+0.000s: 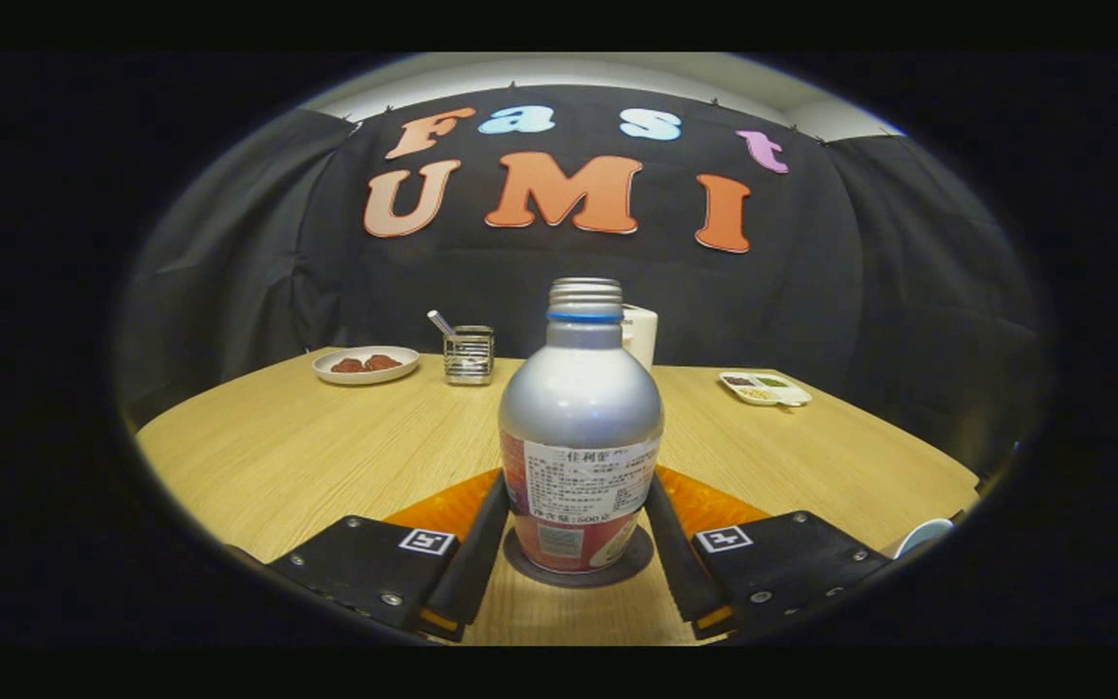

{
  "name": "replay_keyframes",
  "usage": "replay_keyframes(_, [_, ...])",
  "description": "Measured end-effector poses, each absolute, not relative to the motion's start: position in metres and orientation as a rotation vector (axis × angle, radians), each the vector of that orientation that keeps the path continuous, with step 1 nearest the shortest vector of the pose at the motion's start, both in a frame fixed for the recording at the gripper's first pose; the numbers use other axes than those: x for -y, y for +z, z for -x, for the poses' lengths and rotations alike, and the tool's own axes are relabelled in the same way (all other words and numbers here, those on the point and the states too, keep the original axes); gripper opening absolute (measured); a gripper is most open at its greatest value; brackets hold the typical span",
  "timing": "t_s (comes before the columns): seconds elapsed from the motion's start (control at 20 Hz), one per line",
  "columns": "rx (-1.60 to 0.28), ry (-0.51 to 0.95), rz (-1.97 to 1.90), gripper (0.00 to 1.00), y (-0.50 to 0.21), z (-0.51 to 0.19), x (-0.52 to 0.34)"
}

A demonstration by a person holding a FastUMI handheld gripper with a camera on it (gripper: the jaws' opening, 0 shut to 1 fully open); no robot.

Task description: Take the bottle from table, then pour the juice into the cup, finally place the bottle on the coaster

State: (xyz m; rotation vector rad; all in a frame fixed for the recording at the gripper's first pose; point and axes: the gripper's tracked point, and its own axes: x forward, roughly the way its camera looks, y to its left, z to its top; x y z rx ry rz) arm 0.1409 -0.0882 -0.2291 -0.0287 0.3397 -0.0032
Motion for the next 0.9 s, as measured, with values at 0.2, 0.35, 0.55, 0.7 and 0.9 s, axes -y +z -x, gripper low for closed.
replay_keyframes(0.2, [-0.370, -0.026, 0.007, 0.80, -0.233, -0.137, 0.096])
replay_keyframes(0.35, [-0.417, -0.023, 0.015, 0.85, -0.241, -0.133, 0.094])
replay_keyframes(0.55, [-0.419, -0.037, -0.001, 0.91, -0.234, -0.126, 0.096])
replay_keyframes(0.7, [-0.400, -0.045, -0.030, 0.95, -0.223, -0.120, 0.096])
replay_keyframes(0.9, [-0.354, -0.058, -0.028, 0.97, -0.206, -0.100, 0.095])
